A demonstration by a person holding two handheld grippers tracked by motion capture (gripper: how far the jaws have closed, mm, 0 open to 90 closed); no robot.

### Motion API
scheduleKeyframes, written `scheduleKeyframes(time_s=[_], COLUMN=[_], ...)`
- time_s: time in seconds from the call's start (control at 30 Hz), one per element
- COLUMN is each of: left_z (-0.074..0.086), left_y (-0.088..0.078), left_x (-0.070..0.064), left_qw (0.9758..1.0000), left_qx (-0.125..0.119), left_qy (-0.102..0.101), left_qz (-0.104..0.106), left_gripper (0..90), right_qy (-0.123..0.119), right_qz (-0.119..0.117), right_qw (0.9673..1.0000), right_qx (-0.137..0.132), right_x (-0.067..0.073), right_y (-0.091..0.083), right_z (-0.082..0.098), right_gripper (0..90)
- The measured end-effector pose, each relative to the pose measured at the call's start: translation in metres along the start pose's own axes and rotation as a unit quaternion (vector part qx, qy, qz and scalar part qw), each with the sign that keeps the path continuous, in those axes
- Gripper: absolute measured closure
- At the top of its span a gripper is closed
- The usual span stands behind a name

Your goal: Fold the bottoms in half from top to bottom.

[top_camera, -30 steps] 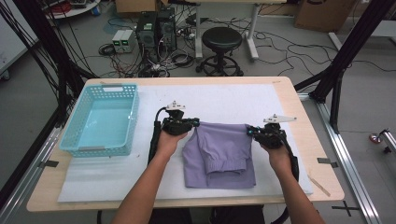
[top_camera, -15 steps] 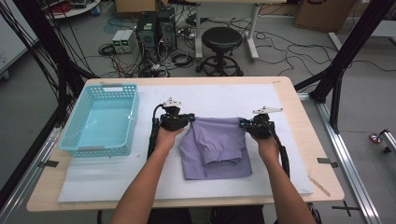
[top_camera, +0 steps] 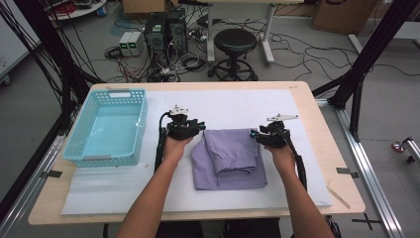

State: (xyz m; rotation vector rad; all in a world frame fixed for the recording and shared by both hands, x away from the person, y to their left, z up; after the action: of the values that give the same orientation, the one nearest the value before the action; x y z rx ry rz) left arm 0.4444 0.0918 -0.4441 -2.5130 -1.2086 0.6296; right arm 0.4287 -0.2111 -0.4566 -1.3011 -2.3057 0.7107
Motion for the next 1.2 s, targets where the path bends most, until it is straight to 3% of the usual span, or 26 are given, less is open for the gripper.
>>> scheduleKeyframes(time_s=[0.13,0.3,0.5,0.67,0.87,1.2], left_z=[0.010,0.029,0.045,0.053,0.058,0.062], left_y=[-0.020,-0.043,-0.061,-0.067,-0.069,-0.074], left_x=[-0.003,-0.006,-0.012,-0.018,-0.021,-0.020], left_qw=[0.9997,0.9995,0.9989,0.9987,0.9985,0.9984], left_qx=[-0.013,-0.029,-0.037,-0.034,-0.033,-0.033], left_qy=[-0.011,-0.011,-0.011,-0.006,-0.007,-0.010], left_qz=[0.015,0.009,0.025,0.039,0.044,0.044], left_gripper=[50.3,48.9,46.5,45.5,45.1,45.2], right_qy=[-0.031,-0.047,-0.070,-0.083,-0.080,-0.102], right_qz=[-0.009,-0.039,-0.064,-0.062,-0.088,-0.101], right_qw=[0.9994,0.9979,0.9954,0.9940,0.9914,0.9881], right_qx=[-0.010,-0.021,0.003,0.036,0.053,0.055], right_x=[0.016,0.040,0.069,0.075,0.077,0.086], right_y=[-0.012,-0.023,-0.022,-0.018,-0.024,-0.043], right_z=[0.000,0.012,0.038,0.049,0.054,0.066], right_gripper=[38.1,36.2,36.4,39.9,44.7,45.9])
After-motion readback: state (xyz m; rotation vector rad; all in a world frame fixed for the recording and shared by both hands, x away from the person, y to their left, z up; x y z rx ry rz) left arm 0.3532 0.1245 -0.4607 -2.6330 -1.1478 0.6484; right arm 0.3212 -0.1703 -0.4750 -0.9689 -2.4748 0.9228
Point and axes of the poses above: each handheld gripper's, and its own axes: y roughly forward along the jaws, z roughly out of its underside, x roughly to its left, the point moved 4 cm from there along y, roughly forward along the jaws, and after that the axes turned 2 degrees about -x, right-handed, at the moved point
